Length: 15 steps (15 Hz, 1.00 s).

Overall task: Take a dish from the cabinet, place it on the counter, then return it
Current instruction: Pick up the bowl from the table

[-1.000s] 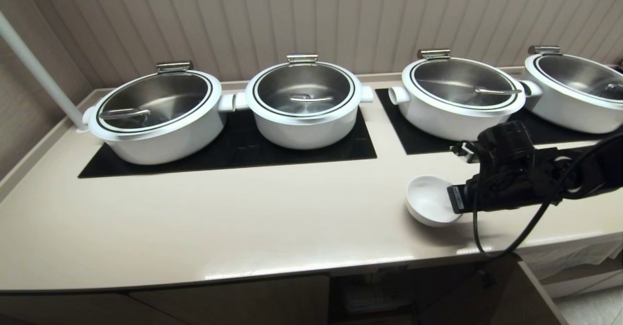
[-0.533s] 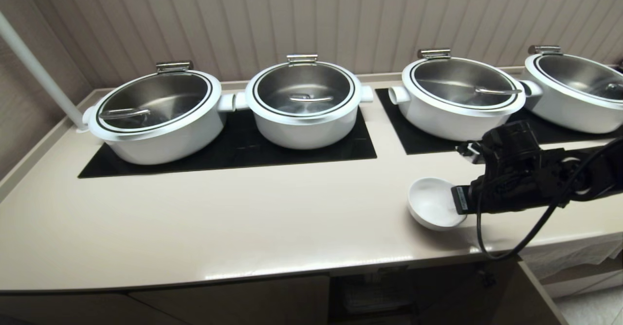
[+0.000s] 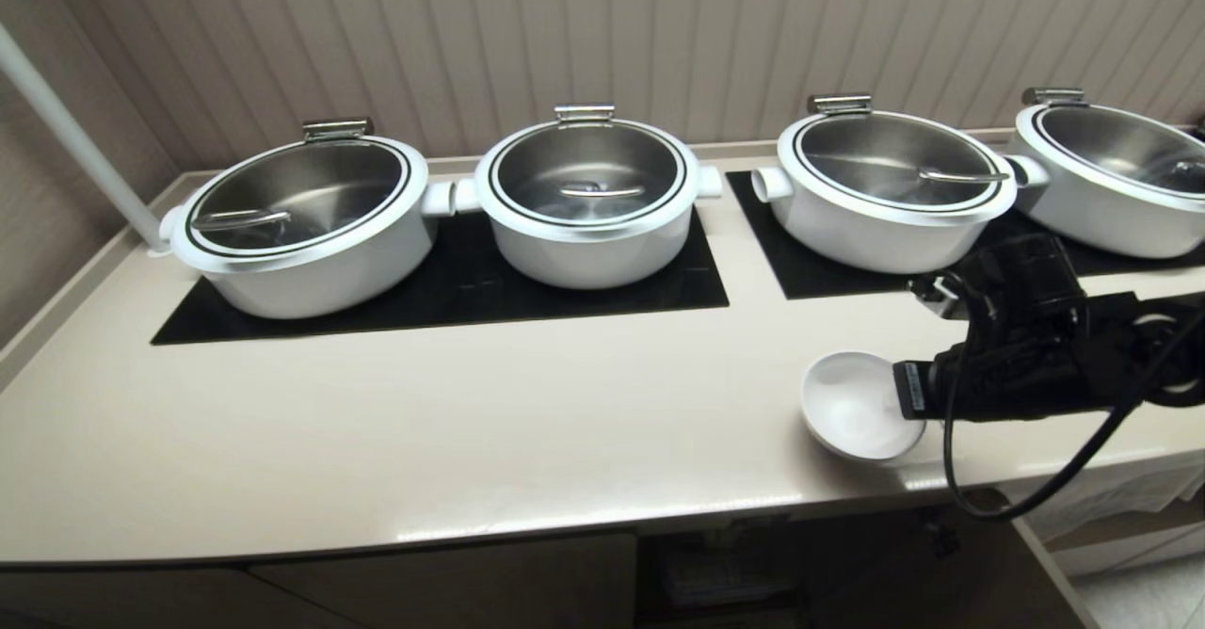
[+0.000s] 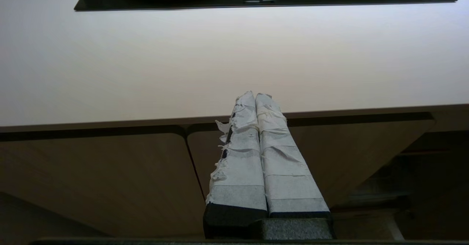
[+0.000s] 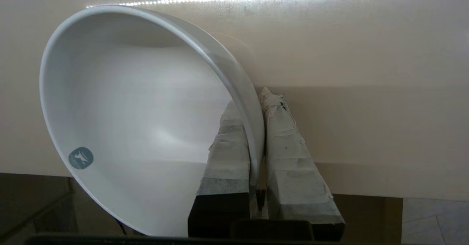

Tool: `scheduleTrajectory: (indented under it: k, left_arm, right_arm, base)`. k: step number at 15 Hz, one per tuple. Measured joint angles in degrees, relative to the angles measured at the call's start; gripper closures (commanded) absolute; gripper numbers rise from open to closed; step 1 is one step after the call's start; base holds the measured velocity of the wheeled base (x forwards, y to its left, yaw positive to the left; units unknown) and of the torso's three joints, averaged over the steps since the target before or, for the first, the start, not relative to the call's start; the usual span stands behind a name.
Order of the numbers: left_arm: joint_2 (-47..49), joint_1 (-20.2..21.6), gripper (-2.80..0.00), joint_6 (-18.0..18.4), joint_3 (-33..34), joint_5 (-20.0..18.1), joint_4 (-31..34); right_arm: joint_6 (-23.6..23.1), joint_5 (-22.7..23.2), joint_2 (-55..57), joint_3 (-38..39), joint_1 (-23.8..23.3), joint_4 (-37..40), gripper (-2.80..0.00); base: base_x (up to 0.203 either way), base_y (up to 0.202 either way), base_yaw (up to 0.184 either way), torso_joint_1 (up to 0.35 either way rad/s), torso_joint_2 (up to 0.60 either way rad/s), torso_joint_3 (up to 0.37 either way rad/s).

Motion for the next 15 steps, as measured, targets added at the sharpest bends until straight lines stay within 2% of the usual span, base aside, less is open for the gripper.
scheduleTrajectory:
  k: [5, 10, 15]
  left_arm:
    - [0.0, -0.02, 0.0, 0.0, 0.0, -0.08, 0.0]
    - [0.0, -0.02, 0.0, 0.0, 0.0, -0.04, 0.0]
    - [0.0, -0.02, 0.0, 0.01, 0.0, -0.02, 0.0]
  right_arm:
    - [5.67, 0.14, -4.9, 4.79, 0.2, -0.06, 0.0]
    - [6.23, 0.18, -11.91, 8.93, 1.14, 1.16, 0.0]
    - [6.3, 0.28, -20.05, 16.33, 2.16, 2.34, 0.0]
  base:
    - [0.0, 0.0, 0.0, 0.0, 0.0, 0.0]
    - [0.0, 0.0, 0.0, 0.0, 0.0, 0.0]
    - [0.0, 0.0, 0.0, 0.0, 0.0, 0.0]
